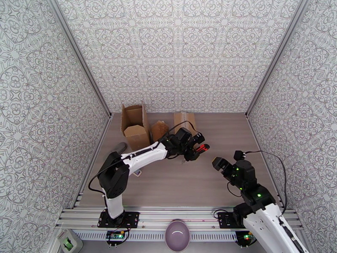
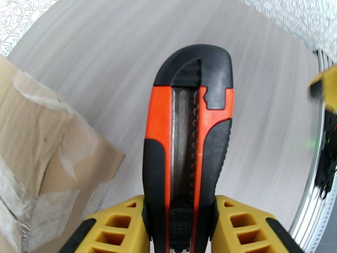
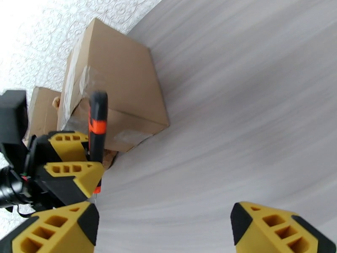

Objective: Unpack the express box

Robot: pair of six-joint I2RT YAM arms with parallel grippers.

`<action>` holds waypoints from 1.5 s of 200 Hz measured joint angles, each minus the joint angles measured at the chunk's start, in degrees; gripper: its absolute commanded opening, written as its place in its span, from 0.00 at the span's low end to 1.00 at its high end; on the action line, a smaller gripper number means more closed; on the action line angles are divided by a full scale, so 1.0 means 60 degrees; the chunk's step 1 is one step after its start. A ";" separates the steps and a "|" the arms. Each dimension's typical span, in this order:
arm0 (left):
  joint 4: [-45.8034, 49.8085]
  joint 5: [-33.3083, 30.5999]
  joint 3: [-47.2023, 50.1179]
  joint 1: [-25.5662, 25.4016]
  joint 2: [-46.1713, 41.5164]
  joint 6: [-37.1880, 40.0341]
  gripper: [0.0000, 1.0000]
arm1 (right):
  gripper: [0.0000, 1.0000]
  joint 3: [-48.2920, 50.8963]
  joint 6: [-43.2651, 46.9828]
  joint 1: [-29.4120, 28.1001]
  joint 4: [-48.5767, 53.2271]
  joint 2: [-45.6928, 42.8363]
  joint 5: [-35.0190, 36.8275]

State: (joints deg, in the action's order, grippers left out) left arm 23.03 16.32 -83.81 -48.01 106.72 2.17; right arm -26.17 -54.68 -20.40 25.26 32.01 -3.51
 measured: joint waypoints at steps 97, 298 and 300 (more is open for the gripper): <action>-0.0087 -0.0463 -0.0980 -0.0379 -0.0015 -0.0619 0.36 | 0.72 0.0029 0.0000 -0.0237 -0.3858 0.2058 -0.0182; -0.0361 -0.1002 -0.0947 -0.0812 -0.0386 -0.0222 0.60 | 0.15 0.0109 -0.0892 -0.0233 -0.6626 0.2736 -0.0299; -0.0364 -0.1013 -0.0947 -0.0812 -0.0386 -0.0229 0.61 | 0.15 0.0109 -0.0903 -0.0233 -0.6623 0.2725 -0.0273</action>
State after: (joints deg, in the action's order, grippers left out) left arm 20.84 10.24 -89.49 -52.88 104.40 0.80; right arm -25.52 -60.10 -21.80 -14.48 48.36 -5.15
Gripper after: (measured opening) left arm 0.538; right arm 0.201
